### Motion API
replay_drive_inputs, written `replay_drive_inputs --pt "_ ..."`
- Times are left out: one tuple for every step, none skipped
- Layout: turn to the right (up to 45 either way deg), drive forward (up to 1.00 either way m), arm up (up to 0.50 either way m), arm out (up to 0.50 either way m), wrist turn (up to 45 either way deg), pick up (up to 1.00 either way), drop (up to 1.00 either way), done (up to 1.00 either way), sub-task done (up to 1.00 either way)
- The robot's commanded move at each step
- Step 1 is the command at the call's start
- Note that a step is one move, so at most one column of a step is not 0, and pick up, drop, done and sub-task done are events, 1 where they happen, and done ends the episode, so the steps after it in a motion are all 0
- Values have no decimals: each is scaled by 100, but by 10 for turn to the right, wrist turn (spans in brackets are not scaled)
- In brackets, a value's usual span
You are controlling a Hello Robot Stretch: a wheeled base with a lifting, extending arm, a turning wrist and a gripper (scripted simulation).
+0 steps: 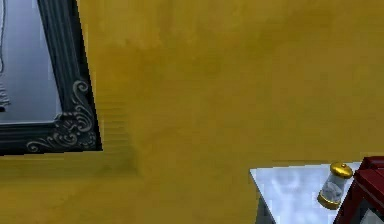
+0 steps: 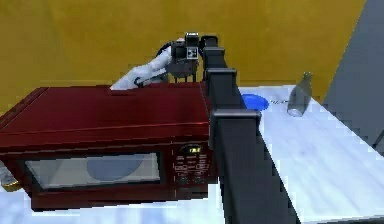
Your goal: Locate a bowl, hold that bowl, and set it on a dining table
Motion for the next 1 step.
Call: replay_drive_inputs --pt "0 0 0 0 360 0 0 0 0"
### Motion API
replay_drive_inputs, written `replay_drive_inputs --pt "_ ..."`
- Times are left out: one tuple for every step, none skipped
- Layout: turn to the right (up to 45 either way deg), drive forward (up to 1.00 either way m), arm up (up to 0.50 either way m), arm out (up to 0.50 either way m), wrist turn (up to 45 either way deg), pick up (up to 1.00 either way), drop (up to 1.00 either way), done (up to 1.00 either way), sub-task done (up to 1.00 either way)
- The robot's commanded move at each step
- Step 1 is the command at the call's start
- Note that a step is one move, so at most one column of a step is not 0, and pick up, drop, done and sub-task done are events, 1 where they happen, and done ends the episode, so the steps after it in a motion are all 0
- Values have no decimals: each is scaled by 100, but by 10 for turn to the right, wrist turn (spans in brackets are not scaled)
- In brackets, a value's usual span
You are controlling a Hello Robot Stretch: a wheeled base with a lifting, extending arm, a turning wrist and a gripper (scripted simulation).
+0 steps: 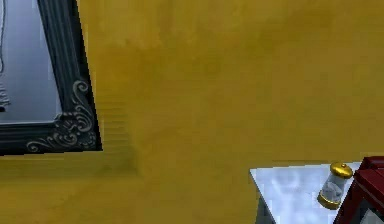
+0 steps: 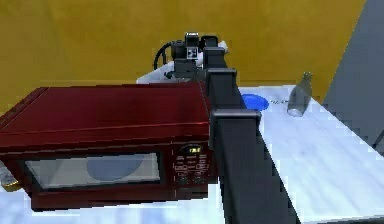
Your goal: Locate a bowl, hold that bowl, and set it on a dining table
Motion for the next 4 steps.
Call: replay_drive_inputs --pt "0 0 -32 0 0 0 0 0 0" --pt "0 0 0 0 0 0 100 0 0" --pt "0 0 0 -10 0 0 0 0 0" --pt "0 0 0 0 0 0 0 100 0"
